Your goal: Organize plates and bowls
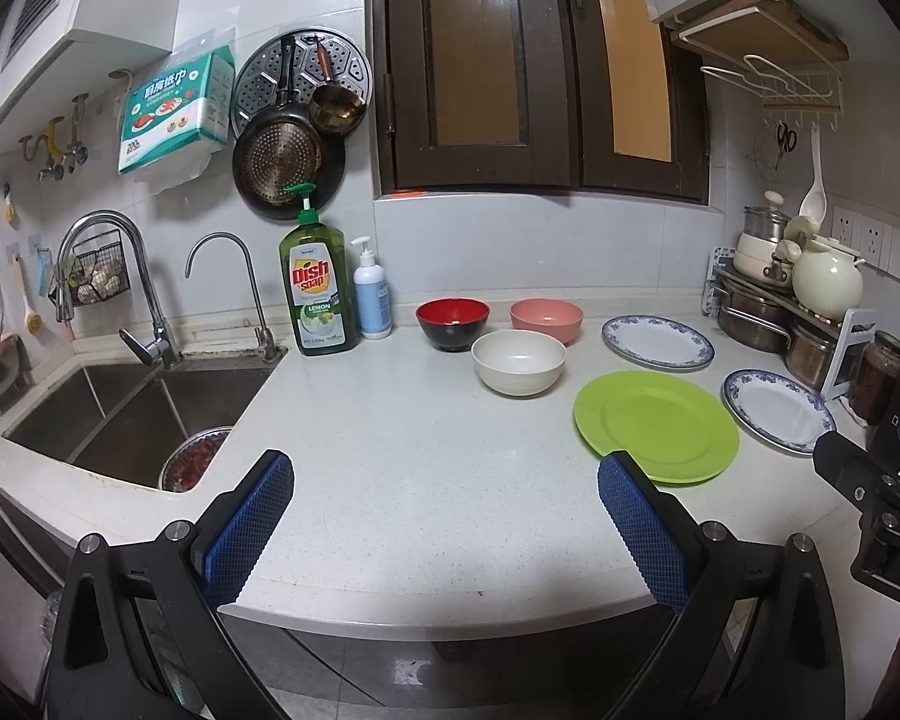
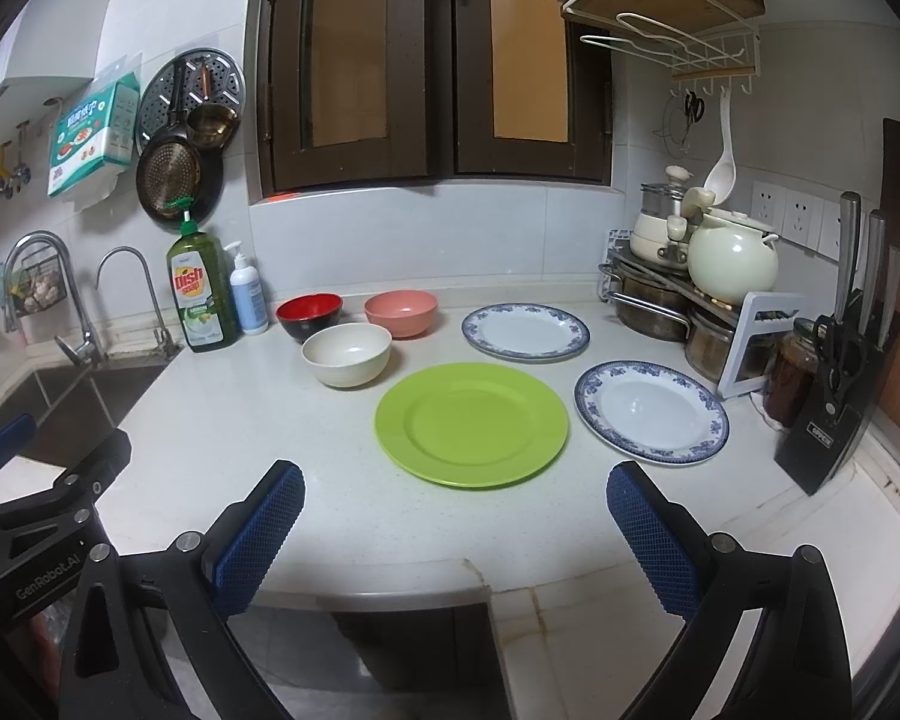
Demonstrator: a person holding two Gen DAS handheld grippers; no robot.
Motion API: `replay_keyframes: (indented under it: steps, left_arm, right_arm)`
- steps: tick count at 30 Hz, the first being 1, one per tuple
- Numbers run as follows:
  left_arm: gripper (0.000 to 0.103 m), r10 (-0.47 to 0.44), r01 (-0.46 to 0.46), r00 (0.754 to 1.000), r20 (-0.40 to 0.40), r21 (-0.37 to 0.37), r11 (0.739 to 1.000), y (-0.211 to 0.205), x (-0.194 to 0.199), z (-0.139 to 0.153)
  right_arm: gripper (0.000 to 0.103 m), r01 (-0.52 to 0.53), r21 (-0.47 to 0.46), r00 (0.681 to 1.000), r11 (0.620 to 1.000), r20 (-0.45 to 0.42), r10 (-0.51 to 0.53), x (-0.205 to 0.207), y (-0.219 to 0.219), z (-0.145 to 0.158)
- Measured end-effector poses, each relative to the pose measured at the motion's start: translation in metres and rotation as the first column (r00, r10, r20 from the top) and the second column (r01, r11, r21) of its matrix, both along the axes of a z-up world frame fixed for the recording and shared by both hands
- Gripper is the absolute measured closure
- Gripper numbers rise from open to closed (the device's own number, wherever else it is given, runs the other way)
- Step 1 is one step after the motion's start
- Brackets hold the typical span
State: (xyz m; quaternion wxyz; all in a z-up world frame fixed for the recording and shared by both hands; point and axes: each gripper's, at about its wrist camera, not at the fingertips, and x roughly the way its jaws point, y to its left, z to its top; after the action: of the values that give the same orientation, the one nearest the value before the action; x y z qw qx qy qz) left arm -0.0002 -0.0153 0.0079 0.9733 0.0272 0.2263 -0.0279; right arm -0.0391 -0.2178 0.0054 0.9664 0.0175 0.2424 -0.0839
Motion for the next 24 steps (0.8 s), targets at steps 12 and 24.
replay_keyframes:
  steps: [12,24]
  left_arm:
    - [0.0,-0.014,0.014,1.0,-0.008,0.002,1.0,-0.005,0.007,0.004]
    - [0.0,-0.129,0.132,0.987,-0.094,0.022,0.991,-0.034,0.074,-0.001]
  right_arm:
    - [0.001,0.003,0.005,1.0,1.0,-0.007,-0.003,0.002,0.0,-0.002]
    - [0.001,0.075,0.059,0.995,0.995,-0.072,-0.07,0.032,-0.02,-0.007]
